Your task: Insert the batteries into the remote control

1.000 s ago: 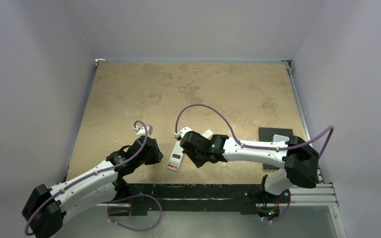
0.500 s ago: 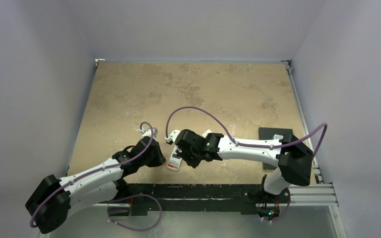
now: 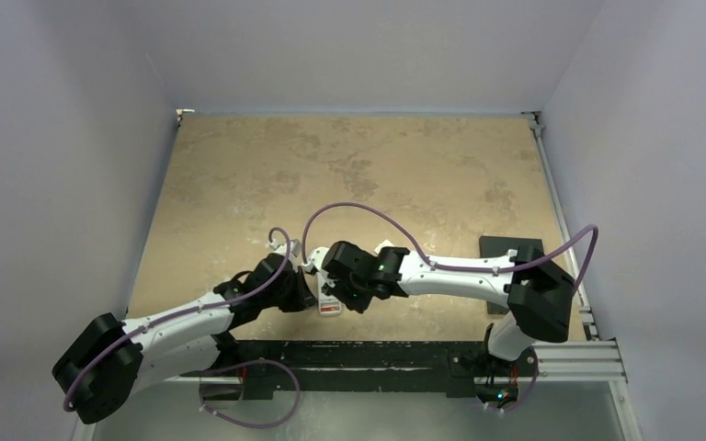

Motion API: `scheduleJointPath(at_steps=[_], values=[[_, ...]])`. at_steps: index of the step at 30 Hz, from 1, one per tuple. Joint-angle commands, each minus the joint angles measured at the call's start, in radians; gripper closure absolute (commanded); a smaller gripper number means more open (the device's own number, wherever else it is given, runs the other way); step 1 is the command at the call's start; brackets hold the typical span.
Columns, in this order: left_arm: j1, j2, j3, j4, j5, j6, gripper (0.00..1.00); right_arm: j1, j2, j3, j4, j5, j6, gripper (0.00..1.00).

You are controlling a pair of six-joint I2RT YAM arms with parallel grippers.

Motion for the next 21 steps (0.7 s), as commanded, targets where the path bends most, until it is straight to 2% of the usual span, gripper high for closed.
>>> scheduleJointPath(at_steps=[1,13,21], values=[[0.003,0.013,-0.032,0.06,0.06,0.001,0.97,0.007,0.015,0.043,0.001,-0.012,-0.064,1.0],[0.003,-0.054,0.0,-0.062,-0.024,0.02,0.95,0.007,0.059,0.087,-0.048,-0.08,-0.236,1.0],[0.002,-0.154,0.02,-0.189,-0.116,-0.014,0.75,0.008,0.075,0.112,-0.076,-0.094,-0.393,1.0]])
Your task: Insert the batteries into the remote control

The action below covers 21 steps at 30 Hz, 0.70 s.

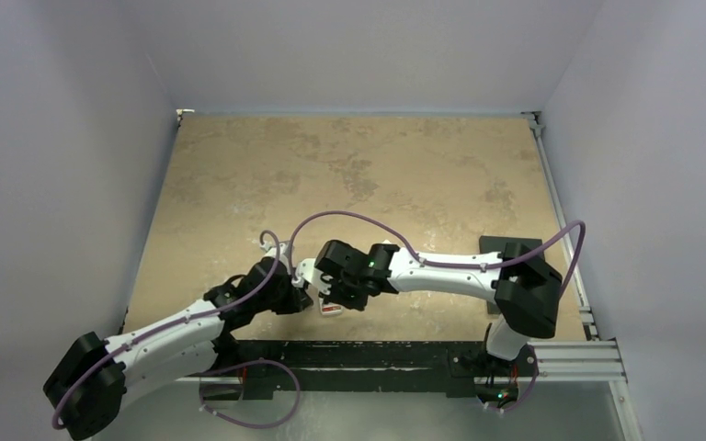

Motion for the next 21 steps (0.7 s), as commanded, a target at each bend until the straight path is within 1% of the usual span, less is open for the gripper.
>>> scheduleJointPath(at_steps=[1,3,7,10,17,21], values=[[0.003,-0.055,0.04,-0.12,-0.091,-0.022,0.73,0.007,0.007,0.048,-0.026,-0.028,-0.141,1.0],[0.002,-0.081,0.05,-0.155,-0.118,-0.041,0.68,0.007,0.01,0.051,-0.028,-0.021,-0.175,1.0],[0.002,-0.116,0.054,-0.197,-0.16,-0.084,0.67,0.007,0.016,0.057,-0.02,-0.027,-0.232,1.0],[0.002,-0.133,0.058,-0.232,-0.194,-0.122,0.64,0.009,0.03,0.07,-0.019,-0.039,-0.262,1.0],[0.002,-0.184,0.075,-0.312,-0.253,-0.185,0.44,0.021,0.085,0.115,-0.051,-0.039,-0.309,0.99],[0.003,-0.216,0.077,-0.338,-0.267,-0.194,0.4,0.024,0.109,0.136,-0.063,-0.04,-0.321,0.98]])
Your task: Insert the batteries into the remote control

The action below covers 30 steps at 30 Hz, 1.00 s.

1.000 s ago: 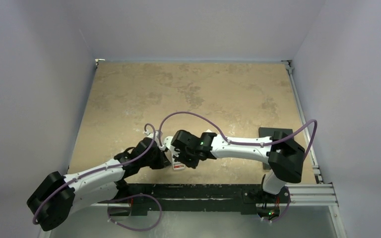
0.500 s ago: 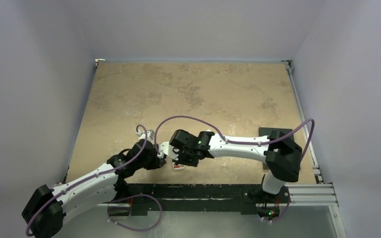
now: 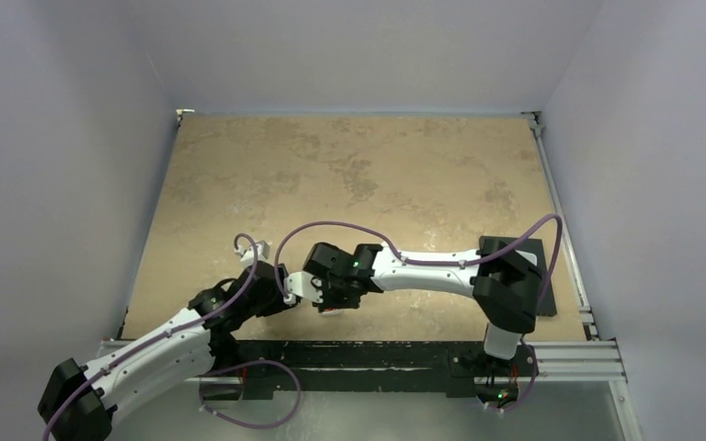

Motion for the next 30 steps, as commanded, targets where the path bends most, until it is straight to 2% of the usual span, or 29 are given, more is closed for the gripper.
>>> scheduleJointPath(at_steps=[1,30], values=[[0.002,-0.032,0.041,-0.047,-0.048,-0.036,0.4,0.007,0.014,0.055,-0.024,-0.018,-0.048,0.98],[0.002,-0.032,0.045,-0.044,-0.045,-0.03,0.38,0.014,0.087,0.097,-0.025,0.019,-0.045,0.82]])
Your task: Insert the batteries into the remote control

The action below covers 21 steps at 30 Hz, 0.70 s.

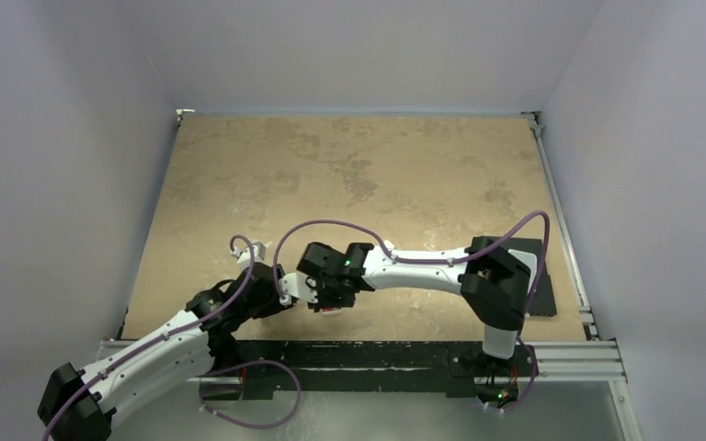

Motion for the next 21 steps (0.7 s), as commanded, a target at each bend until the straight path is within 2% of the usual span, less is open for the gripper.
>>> scheduleJointPath(at_steps=[1,21], values=[[0.002,0.002,0.045,0.019,-0.012,-0.004,0.38,0.009,0.02,0.038,-0.012,0.018,-0.002,0.82],[0.003,0.013,0.047,0.024,-0.007,0.002,0.37,0.012,0.047,0.043,-0.019,0.027,0.007,0.76]])
